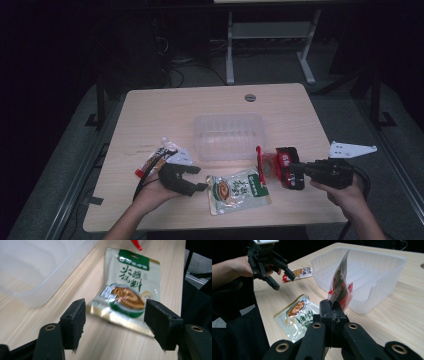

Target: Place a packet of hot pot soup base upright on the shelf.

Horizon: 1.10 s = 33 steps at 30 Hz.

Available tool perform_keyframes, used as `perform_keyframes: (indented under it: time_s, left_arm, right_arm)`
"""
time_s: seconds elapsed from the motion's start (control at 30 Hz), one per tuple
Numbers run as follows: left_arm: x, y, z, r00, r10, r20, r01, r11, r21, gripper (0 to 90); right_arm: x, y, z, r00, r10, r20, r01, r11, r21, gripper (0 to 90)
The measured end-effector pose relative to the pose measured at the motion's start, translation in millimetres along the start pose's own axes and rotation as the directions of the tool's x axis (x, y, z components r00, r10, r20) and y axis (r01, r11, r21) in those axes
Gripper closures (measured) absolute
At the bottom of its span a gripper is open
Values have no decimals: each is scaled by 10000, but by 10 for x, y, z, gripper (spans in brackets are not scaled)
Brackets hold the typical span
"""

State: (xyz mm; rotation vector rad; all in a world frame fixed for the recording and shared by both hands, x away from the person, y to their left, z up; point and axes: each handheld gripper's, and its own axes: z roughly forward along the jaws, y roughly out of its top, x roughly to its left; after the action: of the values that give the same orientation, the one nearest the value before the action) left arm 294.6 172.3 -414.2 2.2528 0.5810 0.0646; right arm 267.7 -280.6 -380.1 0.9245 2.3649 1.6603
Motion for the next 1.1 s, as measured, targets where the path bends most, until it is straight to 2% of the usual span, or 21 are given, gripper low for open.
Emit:
perform_keyframes:
  time_s: [0.23, 0.33, 0.6, 0.87, 1.1]
  left_arm:
    - [53, -227, -144, 9982, -450, -405, 445, 9989, -134, 279]
    - [71, -285, -189, 9974, -502, -508, 496, 9987, -146, 276]
    - [134, -322, -238, 9955, -575, -751, 557, 9981, -269, 274]
    - [177, -334, -254, 9930, -560, -1039, 534, 9982, -282, 273]
    - [184, -371, -281, 9905, -664, -1204, 627, 9975, -341, 274]
  right_arm:
    - [-7, 135, 13, 9999, -108, -9, 108, 9995, -290, 900]
    - [-22, 186, 25, 9998, -169, -42, 167, 9985, -516, 900]
    - [-66, 332, 76, 9991, -382, 198, 395, 9967, -704, 900]
    - [-172, 495, 151, 9970, -595, 485, 635, 9943, -855, 900]
    - [-261, 619, 231, 9966, -527, 639, 574, 9956, -741, 900]
